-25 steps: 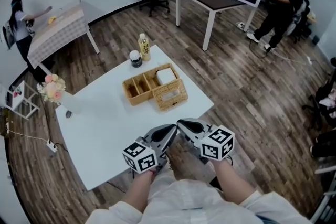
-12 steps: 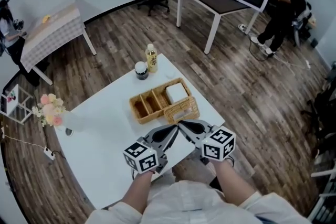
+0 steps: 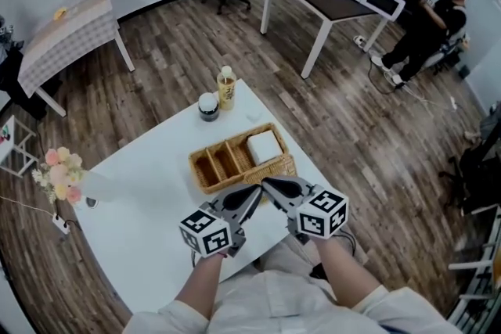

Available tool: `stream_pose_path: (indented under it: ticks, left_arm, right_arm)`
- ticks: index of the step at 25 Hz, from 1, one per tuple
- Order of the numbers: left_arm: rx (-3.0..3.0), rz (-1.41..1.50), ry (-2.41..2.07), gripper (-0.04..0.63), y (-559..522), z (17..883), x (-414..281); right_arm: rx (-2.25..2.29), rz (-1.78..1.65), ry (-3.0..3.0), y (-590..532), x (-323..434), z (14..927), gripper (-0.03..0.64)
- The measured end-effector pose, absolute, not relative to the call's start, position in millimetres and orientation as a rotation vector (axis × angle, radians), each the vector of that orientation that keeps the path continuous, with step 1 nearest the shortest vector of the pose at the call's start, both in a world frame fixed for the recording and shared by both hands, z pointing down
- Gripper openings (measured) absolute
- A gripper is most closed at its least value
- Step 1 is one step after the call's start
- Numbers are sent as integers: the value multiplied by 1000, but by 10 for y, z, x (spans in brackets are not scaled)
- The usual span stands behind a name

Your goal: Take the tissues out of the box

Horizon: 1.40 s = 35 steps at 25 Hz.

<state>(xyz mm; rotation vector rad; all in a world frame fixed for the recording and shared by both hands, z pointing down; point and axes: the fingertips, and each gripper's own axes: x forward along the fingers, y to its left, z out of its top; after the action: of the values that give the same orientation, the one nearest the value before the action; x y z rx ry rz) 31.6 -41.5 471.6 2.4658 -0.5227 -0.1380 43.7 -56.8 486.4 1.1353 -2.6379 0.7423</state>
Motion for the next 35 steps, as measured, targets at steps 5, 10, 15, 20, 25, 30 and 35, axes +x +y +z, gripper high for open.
stream_pose_path:
  ticks: [5,10,15,20,25,30,35]
  left_arm:
    - [2439,-146,-559,2,-571,4809,309]
    - [2411,-143,-642,2,-750,4872,281]
    - [2380,-136,-697,2,-848,4921,194]
    - [2370,-137,-707,2,-907,4943,131]
    - [2376,-133,-675,2,-931,4925,67]
    - [2384,-111,-666,2,-1067,4980,-15]
    - [2374,-92,-665,2,-1309,5012,-50]
  right_arm:
    - [1057,770,-2648,-726,417,4969,35]
    - [952,793,-2639,-926,441,5100,37]
    - [993,820,-2553,-1208,554,5256,37]
    - [1093,836,-2419,-1435,664,5482,125]
    - [1195,814,-2285,-1557,753,5688,204]
    - [1274,783,-2195,-1655,825,5801,256]
    - [1334,760,-2111,-1719,906,5909,285]
